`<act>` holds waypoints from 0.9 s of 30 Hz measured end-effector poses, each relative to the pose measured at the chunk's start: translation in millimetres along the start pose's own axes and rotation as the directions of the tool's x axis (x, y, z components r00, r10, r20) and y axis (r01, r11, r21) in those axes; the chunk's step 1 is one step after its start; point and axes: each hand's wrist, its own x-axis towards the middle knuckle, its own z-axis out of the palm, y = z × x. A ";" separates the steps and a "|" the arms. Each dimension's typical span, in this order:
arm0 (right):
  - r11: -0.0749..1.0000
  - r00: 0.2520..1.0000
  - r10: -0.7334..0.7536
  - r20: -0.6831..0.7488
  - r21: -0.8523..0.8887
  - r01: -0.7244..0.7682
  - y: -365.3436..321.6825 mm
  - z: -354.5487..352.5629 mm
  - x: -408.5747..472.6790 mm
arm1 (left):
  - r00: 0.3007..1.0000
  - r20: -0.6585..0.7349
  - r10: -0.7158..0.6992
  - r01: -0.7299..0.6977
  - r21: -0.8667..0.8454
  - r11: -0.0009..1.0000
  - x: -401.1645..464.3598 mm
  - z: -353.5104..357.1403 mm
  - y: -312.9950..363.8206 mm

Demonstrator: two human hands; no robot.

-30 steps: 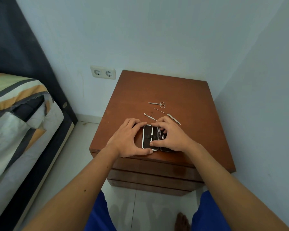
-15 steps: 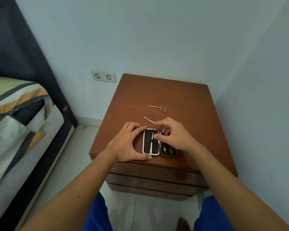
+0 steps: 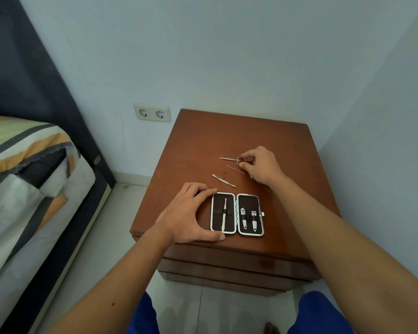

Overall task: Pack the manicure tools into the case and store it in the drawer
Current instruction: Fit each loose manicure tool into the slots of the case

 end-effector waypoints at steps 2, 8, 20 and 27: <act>1.000 1.000 0.002 0.004 0.003 -0.002 2.8 1.0 2.2 | 1.000 0.004 -0.001 0.001 0.002 1.000 0.2 -0.2 -0.2; 0.999 0.994 -0.014 0.112 -0.046 0.019 0.6 -8.4 13.7 | 1.000 0.007 -0.003 0.003 0.009 1.000 -0.3 -0.4 1.6; 0.945 0.998 -0.011 0.056 0.327 -0.008 13.4 -17.8 -1.0 | 1.000 0.004 -0.002 0.002 0.013 1.000 -0.7 -1.3 2.7; 0.858 0.989 0.052 0.141 0.501 -0.116 19.9 -18.0 -8.7 | 1.000 -0.012 0.004 -0.004 0.015 1.000 -0.9 -1.0 2.5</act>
